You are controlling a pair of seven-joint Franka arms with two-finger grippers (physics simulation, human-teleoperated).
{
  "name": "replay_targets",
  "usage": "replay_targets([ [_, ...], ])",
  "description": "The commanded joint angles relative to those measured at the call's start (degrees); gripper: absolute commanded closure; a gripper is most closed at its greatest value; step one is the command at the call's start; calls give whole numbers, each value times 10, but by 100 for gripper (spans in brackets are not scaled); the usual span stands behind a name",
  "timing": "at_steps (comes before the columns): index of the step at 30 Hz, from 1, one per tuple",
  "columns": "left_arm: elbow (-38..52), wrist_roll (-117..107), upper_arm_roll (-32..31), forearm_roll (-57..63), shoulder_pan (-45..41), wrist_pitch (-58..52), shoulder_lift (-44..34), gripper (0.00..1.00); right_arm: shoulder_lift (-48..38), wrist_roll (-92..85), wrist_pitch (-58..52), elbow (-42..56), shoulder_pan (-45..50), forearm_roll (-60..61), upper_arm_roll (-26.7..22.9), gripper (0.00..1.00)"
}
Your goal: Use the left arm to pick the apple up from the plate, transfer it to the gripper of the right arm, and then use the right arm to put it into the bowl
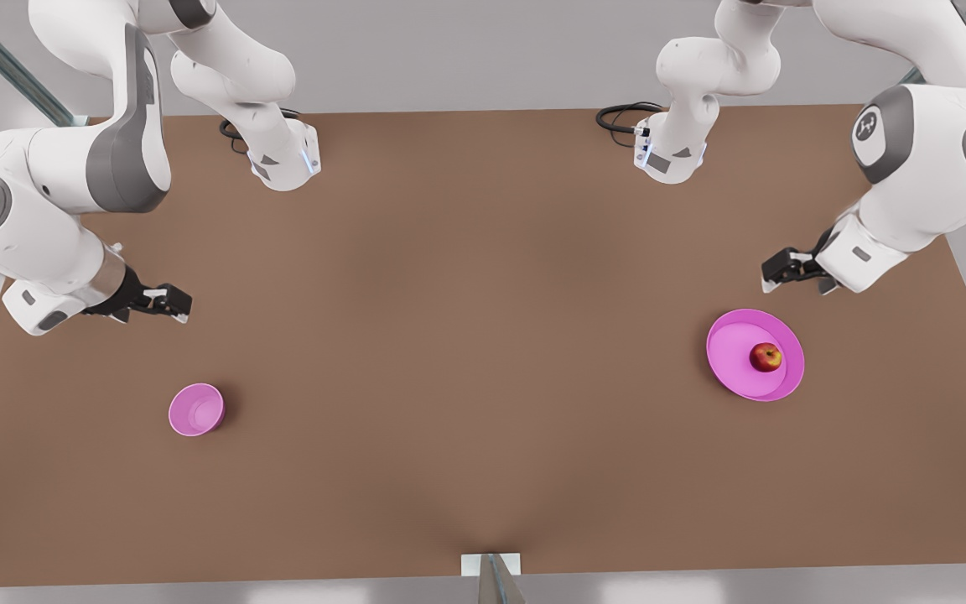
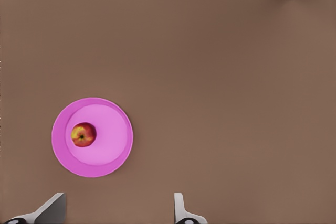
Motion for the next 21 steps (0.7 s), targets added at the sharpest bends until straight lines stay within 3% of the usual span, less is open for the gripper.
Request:
replay_targets([
  [1, 0, 4, 0, 4, 5, 35, 6, 0, -1, 24, 10, 0, 0, 0, 0, 0],
  [4, -10, 4, 2, 4, 39, 119, 68, 0, -1, 24, 10, 0, 0, 0, 0, 0],
  [8, -131, 3, 32, -52, 60, 305, 105, 0, -1, 24, 10, 0, 1, 0, 0, 0],
  [11, -193, 5, 34, -51, 61, 387, 116, 0, -1, 25, 10, 0, 2, 0, 0, 0],
  [21, -252, 62, 55, -51, 84, 431, 175, 0, -1, 25, 10, 0, 1, 0, 0, 0],
])
